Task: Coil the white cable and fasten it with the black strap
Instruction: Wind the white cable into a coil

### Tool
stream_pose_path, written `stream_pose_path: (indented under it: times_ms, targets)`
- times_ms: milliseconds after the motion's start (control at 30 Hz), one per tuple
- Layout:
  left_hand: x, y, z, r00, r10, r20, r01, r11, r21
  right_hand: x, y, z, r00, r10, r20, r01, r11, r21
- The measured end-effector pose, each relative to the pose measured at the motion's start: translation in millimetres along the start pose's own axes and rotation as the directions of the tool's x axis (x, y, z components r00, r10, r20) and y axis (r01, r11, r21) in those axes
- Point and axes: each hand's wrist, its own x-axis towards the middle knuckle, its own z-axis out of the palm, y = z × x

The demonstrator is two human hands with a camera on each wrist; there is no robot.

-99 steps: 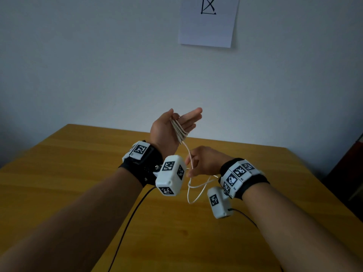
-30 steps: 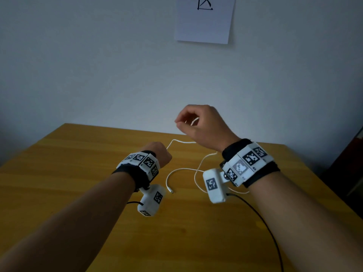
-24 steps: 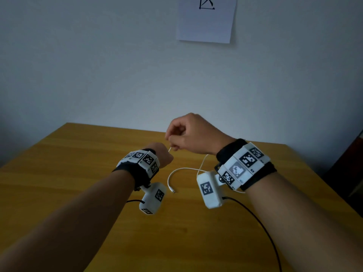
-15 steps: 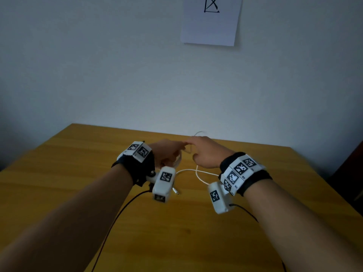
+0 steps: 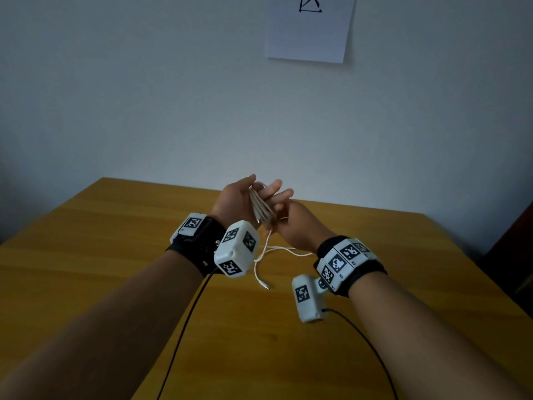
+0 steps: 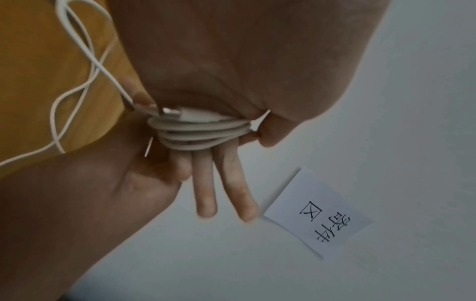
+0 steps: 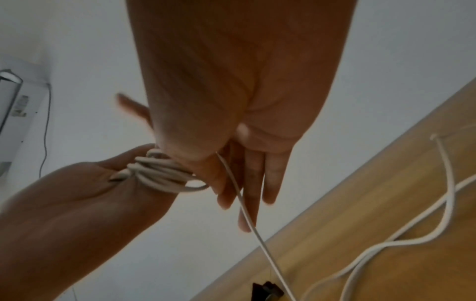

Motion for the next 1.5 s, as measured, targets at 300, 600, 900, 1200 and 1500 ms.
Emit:
stream_pose_path:
  times_ms: [300, 600, 900, 1200, 1500]
  targets:
    - [7, 0, -5, 0.963, 0.258, -0.079, -0.163, 0.789, 0.592, -6, -4, 3, 0.966, 0.155, 0.208, -0.144, 0.987, -0.066]
    - [19, -22, -38, 0.919, 0.394, 0.008, 0.019, -0.063, 0.998, -8, -16, -6, 0.958, 0.180, 0.221, -0.141, 0.973, -0.181]
    - [8, -29, -37, 0.990, 0.138, -0.025, 0.091, -0.498, 0.862, -5, -4, -25, 0.958, 0.257, 0.127, -0.241, 0.962, -0.127]
    - [7, -26, -34, 0.985, 0.009, -0.170, 0.165, 0.173, 0.971, -3, 1, -43, 0.960, 0.281, -0.017, -0.281, 0.959, -0.029]
    - [-2, -18, 0, 0.980, -0.194, 0.033, 0.166, 0.907, 0.388, -5, 11, -30, 0.949, 0.313, -0.048, -0.311, 0.949, 0.043]
